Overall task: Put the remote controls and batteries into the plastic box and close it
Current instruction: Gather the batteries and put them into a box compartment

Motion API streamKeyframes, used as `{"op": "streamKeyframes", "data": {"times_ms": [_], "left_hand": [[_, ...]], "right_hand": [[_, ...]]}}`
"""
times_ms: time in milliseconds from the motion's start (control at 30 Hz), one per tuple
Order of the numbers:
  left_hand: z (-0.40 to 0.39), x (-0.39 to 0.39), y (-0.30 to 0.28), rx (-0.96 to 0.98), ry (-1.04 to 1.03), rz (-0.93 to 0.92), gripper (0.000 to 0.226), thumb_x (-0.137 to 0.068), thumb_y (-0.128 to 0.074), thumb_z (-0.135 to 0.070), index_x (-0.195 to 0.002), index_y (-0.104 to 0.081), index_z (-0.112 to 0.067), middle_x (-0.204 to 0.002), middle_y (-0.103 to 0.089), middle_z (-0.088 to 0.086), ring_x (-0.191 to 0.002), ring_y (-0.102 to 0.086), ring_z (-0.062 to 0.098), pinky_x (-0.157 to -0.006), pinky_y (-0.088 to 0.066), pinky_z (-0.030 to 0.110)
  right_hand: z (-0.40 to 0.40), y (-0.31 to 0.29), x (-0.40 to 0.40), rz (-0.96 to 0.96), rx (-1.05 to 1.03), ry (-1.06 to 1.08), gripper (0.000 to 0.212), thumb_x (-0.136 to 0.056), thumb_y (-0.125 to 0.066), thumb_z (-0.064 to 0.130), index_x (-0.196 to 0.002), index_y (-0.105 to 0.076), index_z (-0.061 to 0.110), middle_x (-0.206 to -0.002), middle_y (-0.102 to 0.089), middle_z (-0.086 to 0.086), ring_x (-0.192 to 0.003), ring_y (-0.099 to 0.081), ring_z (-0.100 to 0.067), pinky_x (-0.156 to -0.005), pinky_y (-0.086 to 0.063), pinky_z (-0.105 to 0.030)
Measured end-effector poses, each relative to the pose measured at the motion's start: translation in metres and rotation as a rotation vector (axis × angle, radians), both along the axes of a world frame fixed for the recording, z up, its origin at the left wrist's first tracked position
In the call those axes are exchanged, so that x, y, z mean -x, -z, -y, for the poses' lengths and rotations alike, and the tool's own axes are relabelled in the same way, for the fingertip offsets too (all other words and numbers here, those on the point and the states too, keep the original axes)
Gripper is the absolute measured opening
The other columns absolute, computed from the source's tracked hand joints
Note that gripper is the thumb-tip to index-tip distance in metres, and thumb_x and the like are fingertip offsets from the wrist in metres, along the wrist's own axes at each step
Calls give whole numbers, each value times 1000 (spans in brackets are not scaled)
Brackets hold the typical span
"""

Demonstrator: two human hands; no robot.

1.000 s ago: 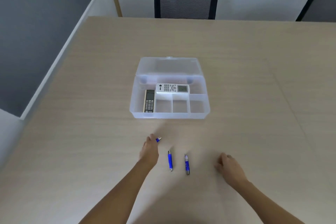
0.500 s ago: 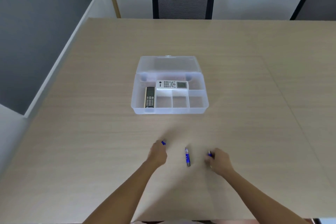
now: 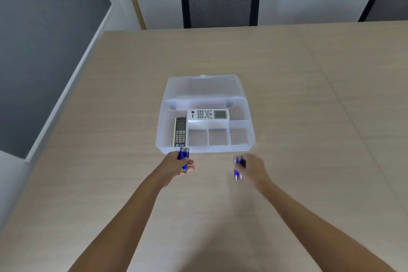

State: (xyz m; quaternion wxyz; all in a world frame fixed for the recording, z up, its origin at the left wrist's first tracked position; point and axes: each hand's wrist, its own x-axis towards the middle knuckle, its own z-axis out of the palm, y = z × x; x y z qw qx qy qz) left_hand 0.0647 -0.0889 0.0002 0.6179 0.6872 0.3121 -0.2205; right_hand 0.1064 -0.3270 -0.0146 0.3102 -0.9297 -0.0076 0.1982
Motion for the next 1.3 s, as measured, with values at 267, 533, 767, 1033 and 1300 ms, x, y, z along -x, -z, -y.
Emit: {"op": "streamKeyframes", "data": {"times_ms": [267, 533, 767, 1033, 1300], "left_hand": [[2, -50, -2, -55, -1, 80, 15, -93, -56, 0, -108, -58, 4, -99, -63, 18, -81, -72, 26, -74, -58, 30], [47, -86, -3, -155, 162, 170, 46, -94, -51, 1, -132, -38, -22, -112, -55, 16, -83, -74, 38, -78, -59, 39], [139, -143, 18, -344, 476, 159, 33, -90, -40, 10, -115, -61, 5, -112, -59, 24, -96, -64, 35, -58, -37, 19], [168, -166, 46, -539, 664, 72, 26, -91, -45, 7, -84, -36, -16, -105, -27, 9, -93, -32, 19, -54, -26, 16], [46, -85, 28, -758, 182, 544, 69, -78, -77, -32, -138, -48, -14, -138, -49, 8, -130, -44, 21, -111, -32, 24]], "right_hand": [[-36, 4, -127, -138, 189, -33, 41, -86, -51, 2, -52, -31, 11, -51, -38, -3, -51, -46, -24, -39, -31, -22], [-26, -12, -184, -352, 179, -76, 39, -87, -61, 28, -61, -33, 21, -70, -68, 4, -78, -65, -20, -55, -35, -17], [9, -46, -277, -87, -21, 115, 11, -85, -64, 8, -93, -65, 0, -80, -64, -19, -82, -67, -27, -71, -59, -29], [-26, -10, -296, -101, 18, 138, 44, -90, -60, 28, -56, -36, 11, -59, -41, -4, -74, -52, -26, -61, -47, -34], [-36, 23, -316, -294, -94, 167, 33, -78, -61, -9, -58, -42, 10, -68, -44, -9, -61, -46, -17, -40, -30, -17]]}}
